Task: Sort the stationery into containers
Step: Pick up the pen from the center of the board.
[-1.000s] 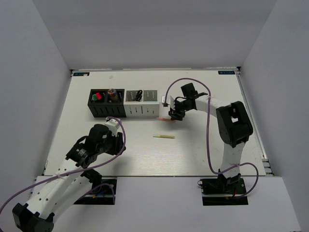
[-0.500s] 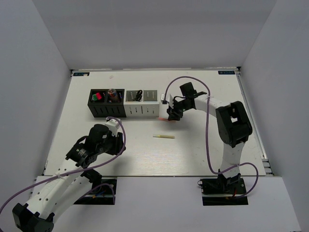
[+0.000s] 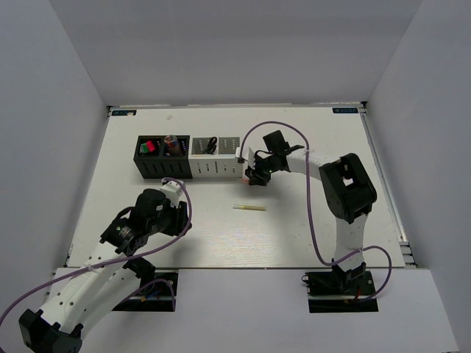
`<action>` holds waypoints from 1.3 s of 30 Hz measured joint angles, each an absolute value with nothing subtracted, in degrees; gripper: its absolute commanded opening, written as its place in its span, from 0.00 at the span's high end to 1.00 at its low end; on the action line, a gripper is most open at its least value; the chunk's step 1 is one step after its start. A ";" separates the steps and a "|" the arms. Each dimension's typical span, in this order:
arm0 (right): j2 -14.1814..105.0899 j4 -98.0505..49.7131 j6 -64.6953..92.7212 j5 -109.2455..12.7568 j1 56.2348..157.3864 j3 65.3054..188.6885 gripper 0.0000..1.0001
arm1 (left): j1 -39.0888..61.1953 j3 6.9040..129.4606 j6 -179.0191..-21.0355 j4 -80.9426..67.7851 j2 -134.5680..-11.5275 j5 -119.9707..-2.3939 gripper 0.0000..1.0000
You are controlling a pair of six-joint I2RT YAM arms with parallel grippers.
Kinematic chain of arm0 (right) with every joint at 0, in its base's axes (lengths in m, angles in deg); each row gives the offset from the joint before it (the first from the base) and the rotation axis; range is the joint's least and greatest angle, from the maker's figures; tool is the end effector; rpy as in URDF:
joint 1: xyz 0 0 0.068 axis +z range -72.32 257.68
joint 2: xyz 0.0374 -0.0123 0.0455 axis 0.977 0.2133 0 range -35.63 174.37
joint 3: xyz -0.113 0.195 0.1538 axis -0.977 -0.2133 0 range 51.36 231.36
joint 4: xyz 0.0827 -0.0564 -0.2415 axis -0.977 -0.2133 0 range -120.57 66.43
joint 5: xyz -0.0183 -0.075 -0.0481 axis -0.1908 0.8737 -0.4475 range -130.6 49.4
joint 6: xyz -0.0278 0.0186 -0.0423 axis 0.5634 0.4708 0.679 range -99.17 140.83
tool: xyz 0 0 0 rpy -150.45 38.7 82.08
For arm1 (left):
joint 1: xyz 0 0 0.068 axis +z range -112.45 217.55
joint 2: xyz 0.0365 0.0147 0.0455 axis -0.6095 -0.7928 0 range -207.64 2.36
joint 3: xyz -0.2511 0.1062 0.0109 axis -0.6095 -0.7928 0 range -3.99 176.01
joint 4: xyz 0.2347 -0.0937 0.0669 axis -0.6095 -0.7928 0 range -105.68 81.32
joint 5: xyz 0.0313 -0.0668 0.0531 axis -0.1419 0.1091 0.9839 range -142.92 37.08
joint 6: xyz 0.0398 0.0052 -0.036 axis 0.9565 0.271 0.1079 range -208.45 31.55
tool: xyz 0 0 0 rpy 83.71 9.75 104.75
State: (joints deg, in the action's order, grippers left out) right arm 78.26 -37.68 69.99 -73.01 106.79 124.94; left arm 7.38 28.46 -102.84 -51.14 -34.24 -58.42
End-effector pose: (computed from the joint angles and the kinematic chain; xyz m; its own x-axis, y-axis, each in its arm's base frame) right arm 0.3517 0.2176 0.1575 0.0522 -0.7020 -0.7103 -0.9843 0.0839 -0.1552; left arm 0.1122 -0.0693 0.2335 -0.7470 0.1481 -0.6481 0.3835 0.8923 -0.2381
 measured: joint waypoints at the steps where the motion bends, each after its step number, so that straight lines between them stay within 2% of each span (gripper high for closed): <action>1: 78.59 -37.18 69.82 -72.37 106.87 124.92 0.57 | 7.38 28.46 -102.86 -51.14 -34.22 -58.42 0.45; 5: 79.26 -36.09 69.73 -71.30 106.96 124.83 0.64 | 7.38 28.46 -102.84 -51.14 -34.24 -58.40 0.45; 9: 79.26 -36.65 71.85 -71.45 106.96 124.83 0.76 | 7.38 28.46 -102.84 -51.14 -34.22 -58.37 0.45; 10: 79.26 -37.07 72.73 -71.74 106.96 124.83 0.83 | 7.38 28.46 -102.84 -51.14 -34.24 -58.40 0.45; 16: 78.02 -39.17 78.04 -72.88 106.96 123.41 1.00 | 7.38 28.46 -102.84 -51.14 -34.20 -58.33 0.45; 27: 74.26 -53.81 84.94 -72.59 106.68 122.43 1.00 | 7.38 28.44 -102.84 -51.14 -33.67 -58.09 0.45; 39: 62.28 -57.83 74.78 -77.09 106.63 126.19 1.00 | 7.38 28.46 -102.84 -51.14 -33.65 -57.43 0.45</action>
State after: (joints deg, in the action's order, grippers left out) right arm 62.28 -57.83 74.78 -77.09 106.63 126.19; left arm 7.38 28.46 -102.84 -51.14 -33.65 -57.43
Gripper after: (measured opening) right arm 0.093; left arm 0.545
